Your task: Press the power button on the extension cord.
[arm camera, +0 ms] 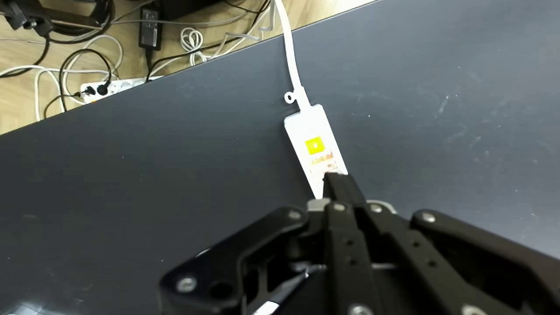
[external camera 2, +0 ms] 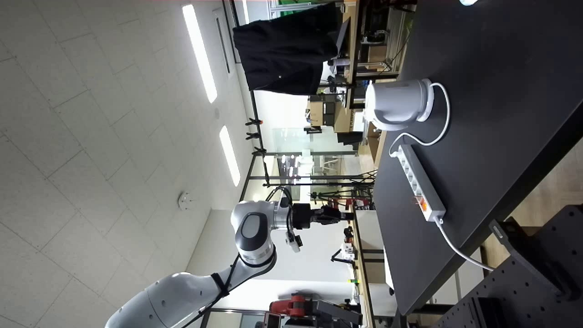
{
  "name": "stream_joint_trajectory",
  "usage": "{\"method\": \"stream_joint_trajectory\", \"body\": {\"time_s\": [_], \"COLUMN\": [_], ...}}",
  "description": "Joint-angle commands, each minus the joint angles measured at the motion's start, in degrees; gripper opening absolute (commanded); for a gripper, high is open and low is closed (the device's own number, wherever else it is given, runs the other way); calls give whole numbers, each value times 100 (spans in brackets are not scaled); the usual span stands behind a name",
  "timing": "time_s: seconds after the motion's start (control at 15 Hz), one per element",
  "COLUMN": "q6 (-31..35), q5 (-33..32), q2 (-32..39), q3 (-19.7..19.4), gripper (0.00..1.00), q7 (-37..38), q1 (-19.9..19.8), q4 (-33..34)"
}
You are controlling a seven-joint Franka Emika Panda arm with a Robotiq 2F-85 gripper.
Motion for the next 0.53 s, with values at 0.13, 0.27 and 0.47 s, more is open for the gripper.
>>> {"method": "stream_joint_trajectory", "body": {"time_s": [0.13,0.27,0.47], "q6": [-8,-8,423], "q5": [-24,-24,-165], "q2": [-1,-1,131], "q3": [-61,-60,1], "gripper": [1,1,0], "q7": [20,21,148], "q1": [57,57,16], "q4": [8,8,-52]}}
